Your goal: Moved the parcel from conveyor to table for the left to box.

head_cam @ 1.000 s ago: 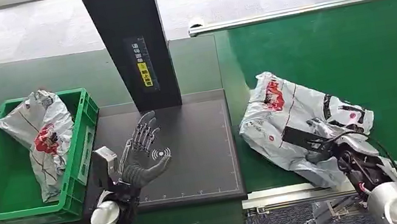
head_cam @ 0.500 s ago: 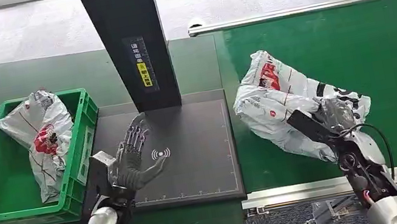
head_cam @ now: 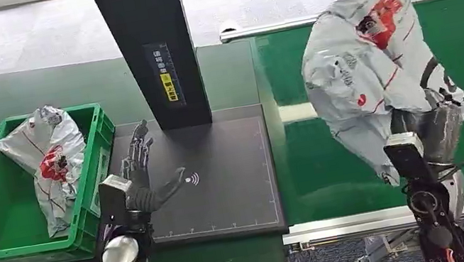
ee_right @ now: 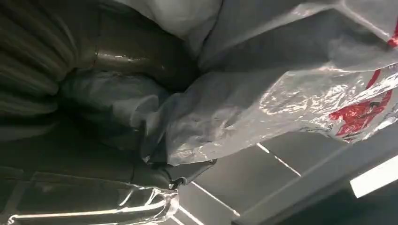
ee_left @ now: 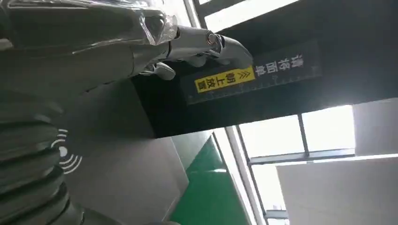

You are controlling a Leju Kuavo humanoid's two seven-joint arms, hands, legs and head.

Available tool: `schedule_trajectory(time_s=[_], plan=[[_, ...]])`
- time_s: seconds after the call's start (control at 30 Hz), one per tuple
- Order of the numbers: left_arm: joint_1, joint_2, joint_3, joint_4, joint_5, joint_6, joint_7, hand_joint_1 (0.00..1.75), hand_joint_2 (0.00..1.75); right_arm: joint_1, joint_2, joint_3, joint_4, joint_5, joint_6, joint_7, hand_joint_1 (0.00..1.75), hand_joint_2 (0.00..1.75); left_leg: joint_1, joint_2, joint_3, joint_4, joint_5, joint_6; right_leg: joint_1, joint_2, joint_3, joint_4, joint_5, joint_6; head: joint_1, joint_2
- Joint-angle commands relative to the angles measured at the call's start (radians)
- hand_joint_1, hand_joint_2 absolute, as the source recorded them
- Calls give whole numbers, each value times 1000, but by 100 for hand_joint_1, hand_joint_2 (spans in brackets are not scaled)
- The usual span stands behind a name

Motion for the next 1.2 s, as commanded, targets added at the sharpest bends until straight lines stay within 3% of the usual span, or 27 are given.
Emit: schedule_trajectory(time_s=[0.03, 0.33, 0.43, 0.57, 0.63, 0.73, 0.8, 0.93, 1.2], plan=[[-21, 23, -49, -16, 1, 25, -8, 0, 175, 61, 29, 25, -225, -86, -94, -46, 175, 175, -1, 1, -2, 0, 1, 1, 0, 1, -3, 0, 1, 0, 0, 0], [-42, 35, -67, 13, 24, 34, -13, 0, 175, 67, 62, 127, -306, 97, -109, -46, 175, 175, 0, 3, -2, 0, 1, 0, 0, 2, -3, 1, 1, -1, 0, 0], [-41, 32, -65, 10, 29, 34, -19, 0, 175, 48, 43, 183, -258, 176, -109, -46, 175, 175, 0, 3, -1, 0, 1, 0, 0, 2, -2, 0, 1, 0, 0, 0], [-60, 22, -46, 19, 57, 76, -54, 0, 175, -13, -51, 385, -87, 383, -79, 27, 175, 175, 0, 4, -1, 0, 1, 1, 0, 3, -1, -1, 2, 0, 0, 0], [-63, 27, -50, 22, 62, 78, -58, 0, 175, -20, -51, 409, -59, 389, -97, 39, 175, 175, 0, 6, -1, -1, 2, 1, 0, 5, -1, -2, 3, 0, 0, 0], [-55, 24, -34, 18, 97, 135, -107, 0, 175, -63, -78, 516, 33, 480, -34, 98, 175, 175, 0, 4, 0, -1, 1, 0, 0, 3, 0, -1, 2, 0, 0, 0], [-39, 11, -3, -3, 126, 217, -163, 0, 175, -106, -95, 594, 109, 538, 97, 157, 175, 175, 0, 4, 0, -2, 2, 1, 0, 3, 0, -2, 3, 0, 0, 0], [16, -2, 49, -171, 154, 371, -163, 0, 175, -183, -81, 675, 247, 554, 223, 201, 175, 175, 0, 7, 0, -1, 1, 1, 0, 6, -1, -1, 3, 0, 0, 0], [76, -53, 154, -377, 172, 503, -163, 0, 175, -226, -60, 713, 321, 547, 238, 243, 175, 175, 0, 4, -2, 0, 1, 1, 0, 3, -2, 1, 1, 0, 0, 0]])
